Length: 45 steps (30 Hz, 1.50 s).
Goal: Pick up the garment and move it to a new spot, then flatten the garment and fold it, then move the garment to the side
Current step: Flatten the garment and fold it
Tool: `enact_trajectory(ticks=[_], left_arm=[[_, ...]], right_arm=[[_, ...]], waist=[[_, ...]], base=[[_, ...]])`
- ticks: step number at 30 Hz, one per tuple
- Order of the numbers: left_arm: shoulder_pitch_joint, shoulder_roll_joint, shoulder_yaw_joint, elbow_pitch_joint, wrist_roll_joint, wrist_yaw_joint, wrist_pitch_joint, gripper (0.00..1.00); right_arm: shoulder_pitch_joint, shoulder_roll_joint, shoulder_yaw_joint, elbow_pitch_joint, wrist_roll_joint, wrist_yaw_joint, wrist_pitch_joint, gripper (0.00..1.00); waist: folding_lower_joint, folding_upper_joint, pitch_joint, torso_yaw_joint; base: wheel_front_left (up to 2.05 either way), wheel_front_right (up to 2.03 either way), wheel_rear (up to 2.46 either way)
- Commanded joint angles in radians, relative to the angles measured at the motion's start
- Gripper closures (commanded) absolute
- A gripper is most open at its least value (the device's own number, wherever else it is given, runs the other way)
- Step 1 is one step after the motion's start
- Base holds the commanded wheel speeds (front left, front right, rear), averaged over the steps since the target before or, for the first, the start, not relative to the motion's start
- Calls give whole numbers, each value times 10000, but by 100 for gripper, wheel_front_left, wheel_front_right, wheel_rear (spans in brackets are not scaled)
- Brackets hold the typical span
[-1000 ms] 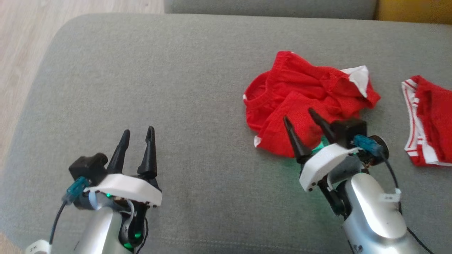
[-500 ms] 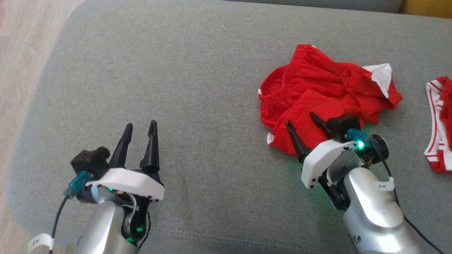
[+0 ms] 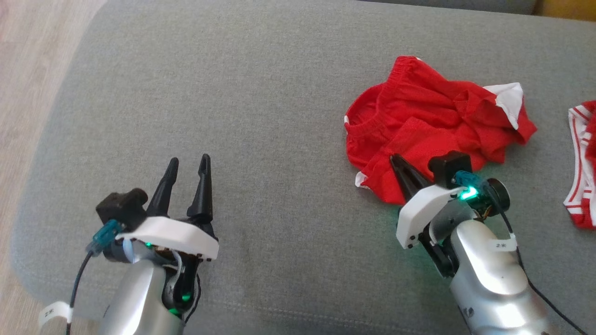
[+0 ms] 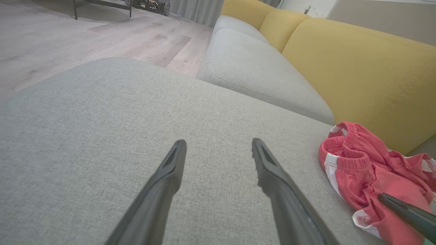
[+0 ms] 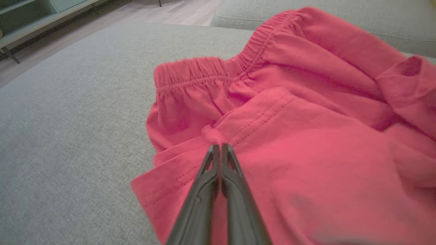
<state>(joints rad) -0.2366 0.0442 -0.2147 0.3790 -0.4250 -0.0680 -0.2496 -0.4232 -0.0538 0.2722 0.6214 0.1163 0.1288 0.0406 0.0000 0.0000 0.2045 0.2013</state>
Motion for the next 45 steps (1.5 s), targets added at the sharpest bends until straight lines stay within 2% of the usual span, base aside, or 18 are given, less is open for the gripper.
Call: enact_trajectory(ticks=[1,8,14,21,24,26,30,31,32,39,42,45], left_arm=[[-356,64,347,-266,33,-31,-122,0],[-228,62,335,-237,-49,7,-122,0],[-55,62,266,-302,-111,94,-122,0],[170,61,461,-421,-126,158,-122,0],[281,61,582,-471,-62,145,-122,0],[337,61,675,-497,-36,141,-122,0],[351,61,690,-518,32,96,-122,0],[345,61,685,-523,39,88,-122,0],[339,61,682,-527,42,85,-122,0],[262,61,690,-499,117,46,-122,0],[250,61,668,-477,128,24,-122,0],[240,61,625,-458,131,7,-122,0]], right_arm=[[-381,36,151,-259,72,19,-219,100],[-362,36,183,-492,226,19,-790,100],[-454,36,144,-1442,753,19,-1265,100],[348,36,-1189,-2854,1264,19,-1147,100],[1417,36,-2338,-3612,1808,19,-945,100],[1980,36,-2749,-3755,2364,19,-788,100],[2804,36,-3401,-3536,2761,19,-672,100],[2909,36,-3591,-3325,2879,19,-632,29],[2960,36,-3700,-3108,2899,19,-577,0],[2740,36,-4001,-2442,2197,19,-863,0],[2779,36,-4061,-2580,1946,19,-1045,0],[3049,36,-3710,-3062,1977,19,-1241,0]], waist=[[0,0,-59,-44],[0,0,-363,-250],[0,0,-806,-533],[0,0,-1083,-1175],[0,0,-1176,-1716],[0,0,-1198,-2032],[0,0,-1166,-2567],[0,0,-1169,-2686],[0,0,-1167,-2797],[0,0,-1138,-3309],[0,0,-1143,-3391],[0,0,-1158,-3415]], base=[[0,0,0],[0,0,0],[0,0,0],[0,0,0],[0,0,0],[0,0,0],[0,0,0],[0,0,0],[0,0,0],[0,0,0],[0,0,0],[0,0,0]])
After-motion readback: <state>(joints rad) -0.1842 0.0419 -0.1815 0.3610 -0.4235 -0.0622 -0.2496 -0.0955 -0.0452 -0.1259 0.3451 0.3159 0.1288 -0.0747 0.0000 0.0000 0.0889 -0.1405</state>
